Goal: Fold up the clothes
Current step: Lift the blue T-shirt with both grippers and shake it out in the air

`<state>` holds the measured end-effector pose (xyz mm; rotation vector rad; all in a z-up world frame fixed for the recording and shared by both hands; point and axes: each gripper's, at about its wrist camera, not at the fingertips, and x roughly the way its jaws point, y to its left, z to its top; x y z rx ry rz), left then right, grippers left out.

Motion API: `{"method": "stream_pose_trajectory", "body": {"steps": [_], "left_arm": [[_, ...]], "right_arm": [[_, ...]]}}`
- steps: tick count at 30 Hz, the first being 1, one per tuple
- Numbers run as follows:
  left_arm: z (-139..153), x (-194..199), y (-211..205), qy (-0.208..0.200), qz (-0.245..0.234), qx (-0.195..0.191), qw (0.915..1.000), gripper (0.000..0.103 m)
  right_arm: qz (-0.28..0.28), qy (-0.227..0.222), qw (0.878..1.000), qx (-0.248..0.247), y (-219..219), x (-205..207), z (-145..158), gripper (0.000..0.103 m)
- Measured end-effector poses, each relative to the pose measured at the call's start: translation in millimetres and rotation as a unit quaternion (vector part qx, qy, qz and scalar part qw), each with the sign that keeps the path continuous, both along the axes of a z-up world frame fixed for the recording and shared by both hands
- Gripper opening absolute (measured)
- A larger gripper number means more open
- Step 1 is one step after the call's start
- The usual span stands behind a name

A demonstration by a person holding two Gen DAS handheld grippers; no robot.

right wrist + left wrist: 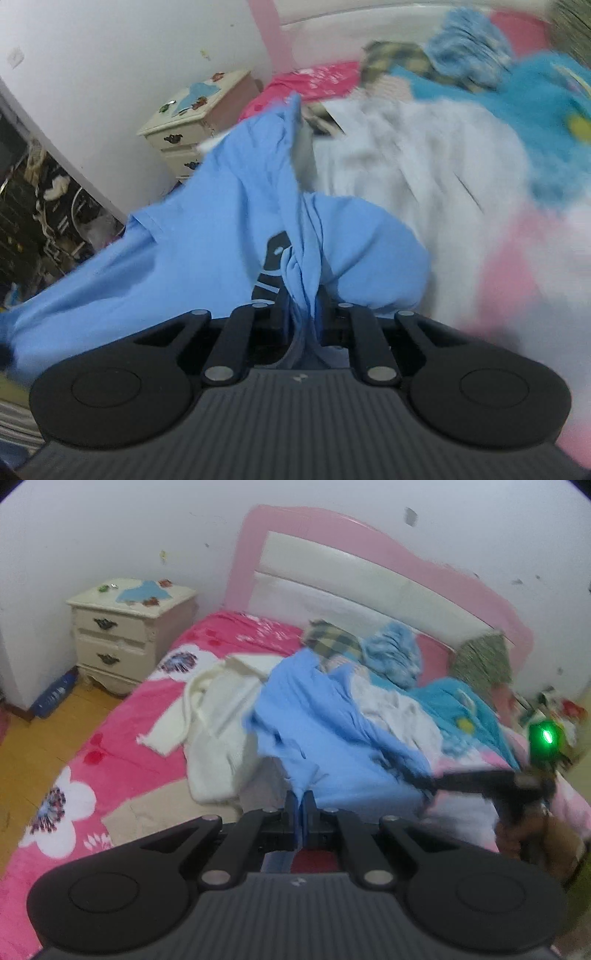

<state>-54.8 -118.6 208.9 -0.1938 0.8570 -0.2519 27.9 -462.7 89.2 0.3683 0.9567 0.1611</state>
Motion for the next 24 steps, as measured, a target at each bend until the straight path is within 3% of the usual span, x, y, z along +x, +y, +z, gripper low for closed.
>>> {"method": "stream_pose_trajectory", "body": {"steps": [4,9,11,14,16,21,24], "left_arm": [[-40.2,-45.8,5.1,0.062,0.003,-0.015,0.9980,0.002],[-141.6,-108.7,23.0,0.150,0.022,0.004,0.9885,0.002],[-179.4,-128.4,34.8,0.176,0.034,0.013,0.9837,0.002],[-213.6,-149.6,51.0,0.183,0.041,0.028,0.9818,0.002],[-224.4,-162.2,59.0,0.173,0.041,0.037,0.9834,0.002],[-227.0,-179.6,59.8,0.133,0.034,0.050,0.9893,0.002],[-233.0,-190.4,54.9,0.110,0.023,0.054,0.9923,0.002]], "right_arm": [[-0.003,0.072,0.997,0.004,7.1,-96.4,-34.0,0.011],[0.000,0.206,0.978,0.028,40.7,-186.8,-146.0,0.011],[0.014,0.226,0.974,0.027,57.8,-209.4,-182.3,0.011],[0.019,0.222,0.974,0.035,70.5,-228.4,-208.9,0.017],[0.020,0.196,0.980,0.040,67.0,-235.8,-207.5,0.026],[0.028,0.103,0.994,-0.009,43.1,-250.5,-151.7,0.037],[0.031,0.048,0.998,-0.011,44.6,-240.6,-121.8,0.051]]}}
